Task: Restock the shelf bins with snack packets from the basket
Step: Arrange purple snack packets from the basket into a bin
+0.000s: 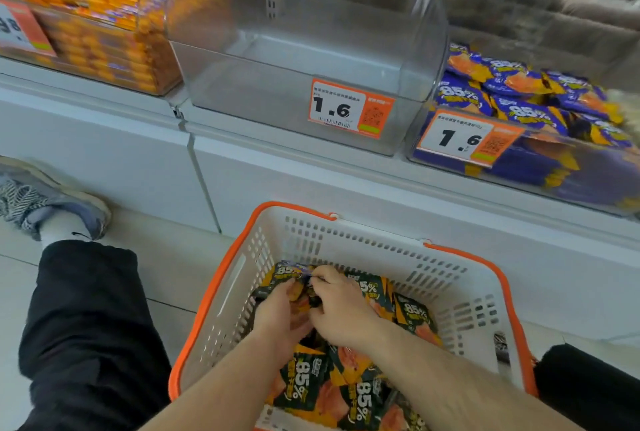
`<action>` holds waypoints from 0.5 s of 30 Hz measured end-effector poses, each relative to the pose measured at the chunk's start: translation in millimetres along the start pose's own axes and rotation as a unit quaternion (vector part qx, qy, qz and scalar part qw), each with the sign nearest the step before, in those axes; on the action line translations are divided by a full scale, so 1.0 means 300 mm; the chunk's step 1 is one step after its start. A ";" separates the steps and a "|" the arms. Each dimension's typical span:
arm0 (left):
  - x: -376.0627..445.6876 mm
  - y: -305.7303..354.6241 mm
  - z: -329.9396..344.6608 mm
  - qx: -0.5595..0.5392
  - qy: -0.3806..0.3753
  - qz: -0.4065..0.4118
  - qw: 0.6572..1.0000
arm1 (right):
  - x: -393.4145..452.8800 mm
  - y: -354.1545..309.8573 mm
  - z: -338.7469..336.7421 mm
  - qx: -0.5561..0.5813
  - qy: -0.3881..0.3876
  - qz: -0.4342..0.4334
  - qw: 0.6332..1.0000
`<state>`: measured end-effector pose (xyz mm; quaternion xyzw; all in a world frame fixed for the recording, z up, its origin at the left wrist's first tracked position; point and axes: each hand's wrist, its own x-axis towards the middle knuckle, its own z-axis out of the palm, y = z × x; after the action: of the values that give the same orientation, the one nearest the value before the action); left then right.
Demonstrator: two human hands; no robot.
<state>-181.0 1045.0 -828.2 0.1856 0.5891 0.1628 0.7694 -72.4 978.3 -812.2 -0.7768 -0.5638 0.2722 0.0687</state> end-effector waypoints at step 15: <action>-0.269 0.054 0.251 0.064 -0.217 0.201 0.953 | -0.319 0.049 -0.310 -0.053 0.304 -0.033 0.951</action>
<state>-129.0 1014.5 -734.4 0.3801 0.3675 0.2320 0.8165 -34.3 904.2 -706.8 -0.8062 -0.5551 -0.0100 0.2043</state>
